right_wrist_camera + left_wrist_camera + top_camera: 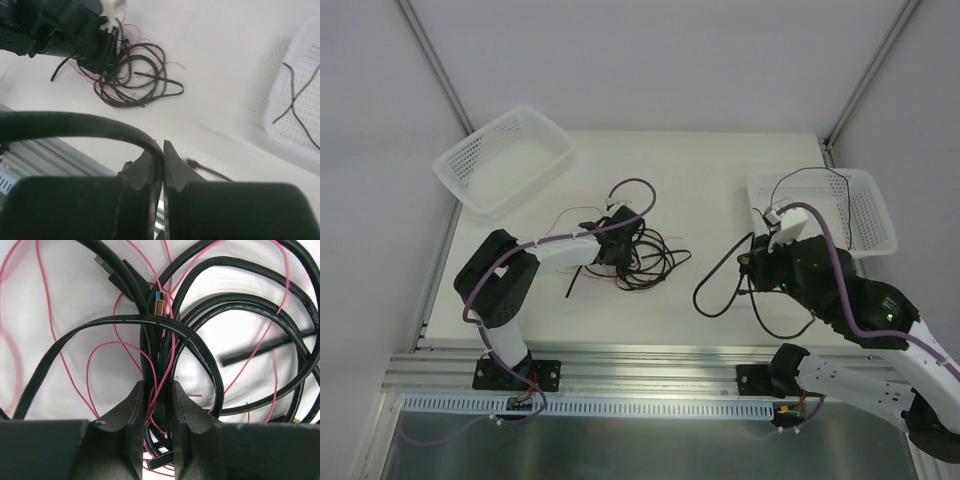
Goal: Untangle the cables
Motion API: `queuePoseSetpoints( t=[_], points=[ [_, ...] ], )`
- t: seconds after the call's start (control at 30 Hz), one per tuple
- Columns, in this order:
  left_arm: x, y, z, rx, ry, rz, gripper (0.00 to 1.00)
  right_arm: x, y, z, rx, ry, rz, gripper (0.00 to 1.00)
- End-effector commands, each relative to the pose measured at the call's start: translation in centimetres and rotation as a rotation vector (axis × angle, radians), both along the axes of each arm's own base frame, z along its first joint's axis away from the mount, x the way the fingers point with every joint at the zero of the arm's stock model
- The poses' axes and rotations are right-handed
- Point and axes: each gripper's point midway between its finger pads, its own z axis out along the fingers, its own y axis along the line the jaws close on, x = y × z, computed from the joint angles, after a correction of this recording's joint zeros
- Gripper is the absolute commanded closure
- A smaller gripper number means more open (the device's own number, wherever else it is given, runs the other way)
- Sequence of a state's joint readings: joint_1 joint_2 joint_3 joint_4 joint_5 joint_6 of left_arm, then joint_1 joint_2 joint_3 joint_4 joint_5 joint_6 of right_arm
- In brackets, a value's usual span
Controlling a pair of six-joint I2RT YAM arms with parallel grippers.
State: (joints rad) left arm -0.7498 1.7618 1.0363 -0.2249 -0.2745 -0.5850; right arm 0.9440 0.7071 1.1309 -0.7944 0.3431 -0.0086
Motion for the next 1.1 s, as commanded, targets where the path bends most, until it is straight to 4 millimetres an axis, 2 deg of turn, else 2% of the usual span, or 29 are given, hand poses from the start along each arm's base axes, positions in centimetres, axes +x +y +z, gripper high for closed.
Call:
queuePoseSetpoints(
  t=[0.0,0.07,0.13,0.2,0.27,0.3,0.37,0.4,0.43,0.47,0.5,0.53,0.6,0.63,0.67,0.7,0.73,0.8,0.83,0.9,0.93,1.0,1.03,1.07],
  points=[
    [-0.7,8.0,-1.1,0.189,0.062,0.12,1.0,-0.2,-4.8,2.6,-0.029,-0.068,-0.145,0.99],
    [-0.2,10.3,-0.9,0.214,0.07,0.163,1.0,-0.6,-5.9,2.8,-0.04,-0.072,-0.162,0.99],
    [0.0,11.6,-0.4,0.208,0.072,0.194,1.0,-0.8,-6.5,3.3,-0.026,-0.086,-0.175,0.99],
    [0.0,11.4,0.1,0.184,0.069,0.184,0.99,-0.6,-6.0,3.7,-0.01,-0.094,-0.162,0.99],
    [0.0,10.6,0.7,0.146,0.071,0.162,0.92,-0.4,-5.4,3.9,-0.012,-0.096,-0.151,0.99],
    [-0.1,10.0,1.3,0.106,0.071,0.148,0.85,-0.2,-5.0,4.4,-0.002,-0.104,-0.146,0.99],
    [-0.3,9.6,2.0,0.075,0.062,0.138,0.78,0.7,-4.3,4.7,-0.027,-0.105,-0.151,0.99],
    [-0.2,9.1,3.2,0.039,0.043,0.127,0.72,1.0,-4.2,5.5,-0.018,-0.121,-0.161,0.99],
    [-0.3,9.0,3.8,0.025,0.03,0.119,0.6,1.7,-3.6,5.5,-0.047,-0.119,-0.162,0.99],
    [-0.3,8.8,4.4,0.008,0.018,0.11,0.53,2.1,-3.3,5.8,-0.052,-0.126,-0.168,0.99],
    [-0.4,8.5,5.8,-0.025,-0.006,0.086,0.46,2.6,-3.0,6.9,-0.033,-0.143,-0.175,0.99],
    [-0.5,8.2,6.5,-0.043,-0.016,0.068,0.34,3.1,-2.9,7.2,-0.038,-0.146,-0.189,0.99],
    [-0.5,8.0,8.7,-0.077,-0.062,0.041,0.23,4.4,-2.1,7.7,-0.05,-0.143,-0.195,0.99],
    [-0.9,8.0,9.2,-0.083,-0.06,0.028,0.18,5.3,-2.8,8.5,-0.039,-0.15,-0.235,0.99],
    [-0.9,7.9,10.0,-0.092,-0.076,0.017,0.1,6.2,-2.6,8.3,-0.053,-0.141,-0.248,0.99],
    [-1.1,8.0,11.2,-0.099,-0.102,0.001,0.05,7.0,-2.6,8.7,-0.035,-0.149,-0.264,0.99],
    [-1.5,8.3,11.5,-0.094,-0.099,-0.008,0.03,8.0,-3.7,9.1,-0.03,-0.153,-0.316,0.99],
    [-1.7,8.6,13.3,-0.099,-0.139,-0.037,0.01,9.5,-4.0,9.5,-0.003,-0.144,-0.346,0.99],
    [-1.8,8.9,13.8,-0.097,-0.149,-0.043,0.01,10.4,-5.4,9.9,0.006,-0.151,-0.405,0.99],
    [-2.3,9.5,14.8,-0.082,-0.177,-0.085,0.01,11.7,-6.6,11.2,0.027,-0.183,-0.461,0.99],
    [-2.4,9.8,15.0,-0.07,-0.187,-0.095,0.01,12.3,-8.2,11.6,0.029,-0.201,-0.524,0.99],
    [-2.7,11.0,15.3,-0.023,-0.224,-0.097,0.01,13.3,-9.7,12.9,0.06,-0.254,-0.584,0.99],
    [-2.7,11.6,15.3,-0.005,-0.236,-0.088,0.01,14.0,-11.2,13.2,0.061,-0.266,-0.639,0.99],
    [-3.1,12.1,14.7,0.017,-0.232,-0.082,0.01,14.3,-11.9,13.5,0.067,-0.28,-0.664,0.99]
  ],
)
